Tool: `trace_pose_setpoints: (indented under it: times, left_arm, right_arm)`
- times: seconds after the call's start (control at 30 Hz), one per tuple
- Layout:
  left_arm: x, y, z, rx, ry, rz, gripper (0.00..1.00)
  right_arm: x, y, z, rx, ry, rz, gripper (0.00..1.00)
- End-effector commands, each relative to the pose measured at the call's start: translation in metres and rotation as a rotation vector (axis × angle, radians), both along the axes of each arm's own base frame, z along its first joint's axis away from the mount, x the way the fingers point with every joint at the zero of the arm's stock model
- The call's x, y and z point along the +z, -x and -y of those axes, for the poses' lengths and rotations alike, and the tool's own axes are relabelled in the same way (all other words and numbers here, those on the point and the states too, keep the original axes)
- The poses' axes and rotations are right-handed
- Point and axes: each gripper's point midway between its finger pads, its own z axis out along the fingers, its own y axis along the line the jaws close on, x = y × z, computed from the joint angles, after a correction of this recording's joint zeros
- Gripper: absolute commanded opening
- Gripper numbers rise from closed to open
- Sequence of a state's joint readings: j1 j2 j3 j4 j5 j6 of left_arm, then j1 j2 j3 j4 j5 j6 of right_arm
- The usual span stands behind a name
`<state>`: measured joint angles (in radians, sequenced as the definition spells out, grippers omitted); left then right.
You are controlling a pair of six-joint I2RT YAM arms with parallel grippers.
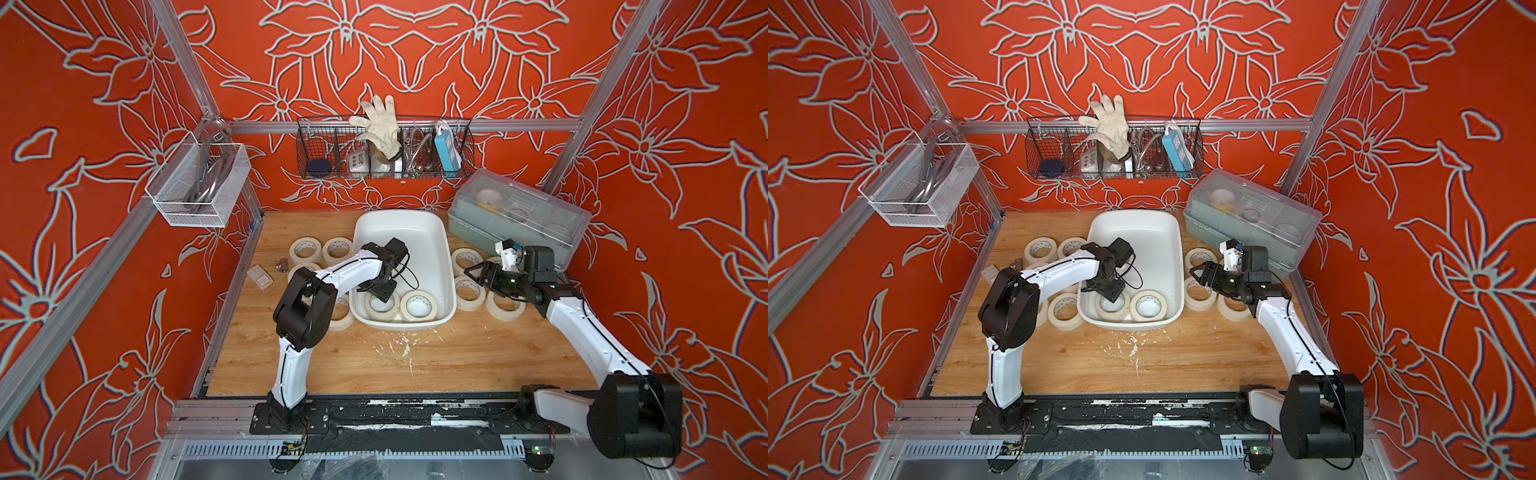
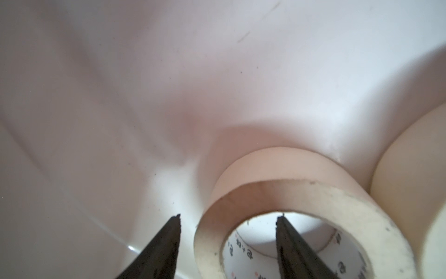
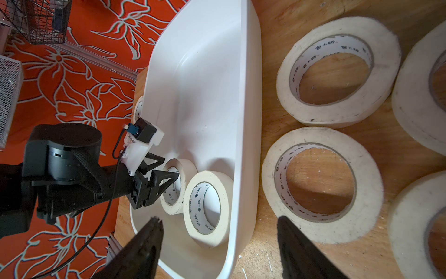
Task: Take out the art tape in the storage box
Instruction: Pick up the art tape from the storage box.
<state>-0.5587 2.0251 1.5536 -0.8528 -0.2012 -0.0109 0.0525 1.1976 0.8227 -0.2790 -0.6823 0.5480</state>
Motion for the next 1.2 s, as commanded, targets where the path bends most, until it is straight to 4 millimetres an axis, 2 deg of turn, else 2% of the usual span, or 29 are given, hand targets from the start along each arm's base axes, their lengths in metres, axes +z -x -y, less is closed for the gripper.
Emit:
trace_pose_setpoints:
  times: [0.0,0.17,0.3,0.4,0.6,0.77,0.93,1.17]
  left_arm:
    - [-0.008,-0.007,0.001,-0.012,0.000,-0.011,0.62]
    - [-0.017,-0.007,0.002,-0.011,-0.001,-0.019,0.50]
    - [-0.013,-0.008,0.003,-0.012,0.002,-0.014,0.38]
    - [-0.002,-0.008,0.002,0.000,-0.003,0.011,0.28]
    - [0.039,-0.012,-0.004,0.078,-0.032,0.108,0.12]
    - [0.073,-0.007,-0.011,0.183,-0.075,0.171,0.08]
    - [0.102,0.006,-0.015,0.303,-0.070,0.208,0.06]
    - [0.124,0.024,-0.009,0.413,-0.020,0.222,0.03]
  right_arm:
    - [-0.003,0.001,-0.003,0.018,0.000,-0.002,0.78]
    - [-0.006,0.000,-0.003,0.016,0.002,-0.013,0.78]
    - [-0.006,-0.001,-0.003,0.010,-0.002,-0.018,0.78]
    - [0.001,-0.002,-0.006,0.016,-0.034,-0.006,0.77]
    - [0.015,0.002,-0.017,0.015,-0.032,0.021,0.75]
    - [0.023,0.008,-0.041,0.051,0.012,0.045,0.74]
    - [0.031,0.011,-0.076,0.118,0.014,0.079,0.74]
    - [0.034,0.017,-0.112,0.178,0.075,0.090,0.74]
